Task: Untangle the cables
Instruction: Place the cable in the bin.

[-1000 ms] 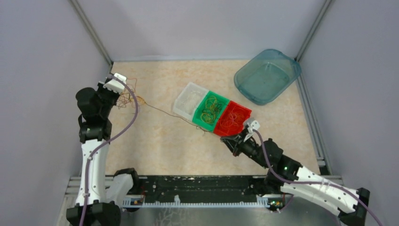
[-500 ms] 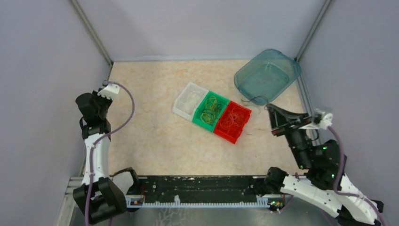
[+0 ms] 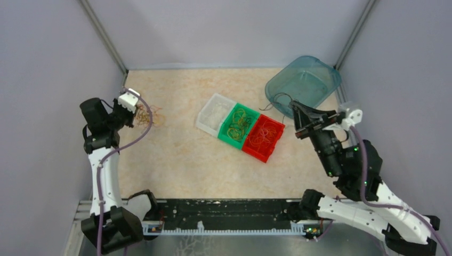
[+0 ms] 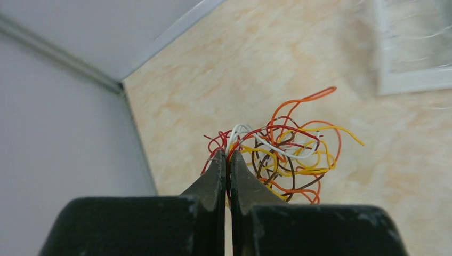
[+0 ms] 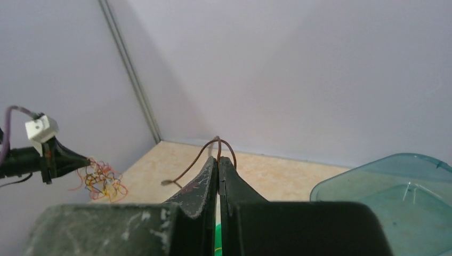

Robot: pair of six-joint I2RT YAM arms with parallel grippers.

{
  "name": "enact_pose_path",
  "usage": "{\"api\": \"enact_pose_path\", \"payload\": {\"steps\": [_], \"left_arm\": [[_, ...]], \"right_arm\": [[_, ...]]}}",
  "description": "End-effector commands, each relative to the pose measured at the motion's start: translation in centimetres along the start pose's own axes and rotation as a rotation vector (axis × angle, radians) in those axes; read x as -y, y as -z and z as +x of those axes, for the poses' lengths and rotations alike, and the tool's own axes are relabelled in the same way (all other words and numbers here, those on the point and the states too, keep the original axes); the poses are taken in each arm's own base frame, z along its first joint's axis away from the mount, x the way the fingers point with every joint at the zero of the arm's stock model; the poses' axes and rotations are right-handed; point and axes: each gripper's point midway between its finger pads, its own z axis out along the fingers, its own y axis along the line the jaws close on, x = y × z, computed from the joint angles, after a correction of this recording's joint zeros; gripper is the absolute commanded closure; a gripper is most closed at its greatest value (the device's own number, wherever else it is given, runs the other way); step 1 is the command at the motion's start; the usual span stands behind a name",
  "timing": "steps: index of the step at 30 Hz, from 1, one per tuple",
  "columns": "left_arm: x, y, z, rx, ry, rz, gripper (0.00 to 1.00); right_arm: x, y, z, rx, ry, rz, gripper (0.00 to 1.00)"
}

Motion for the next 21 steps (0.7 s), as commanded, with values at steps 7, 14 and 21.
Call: {"api": "enact_pose_path", "payload": {"steps": [7,14,21], "left_arm": [[8.6,4.0,-6.3,0.215,0.199,0.45,1.0],[10.8,6.3,-9.0,0.311,0.259,0.591,1.0],[11.1,6.7,-10.1,0.347,0.283,0.617,1.0]], "right_arm": [[-5.2,-5.1,-1.7,0.061,0.004,-0.115,1.0],[-7.7,-9.2,2.9,-0.009,0.042,-0.15,1.0],[-7.4,-11.9,8.8,-0.08,0.041,-0.139,1.0]]}}
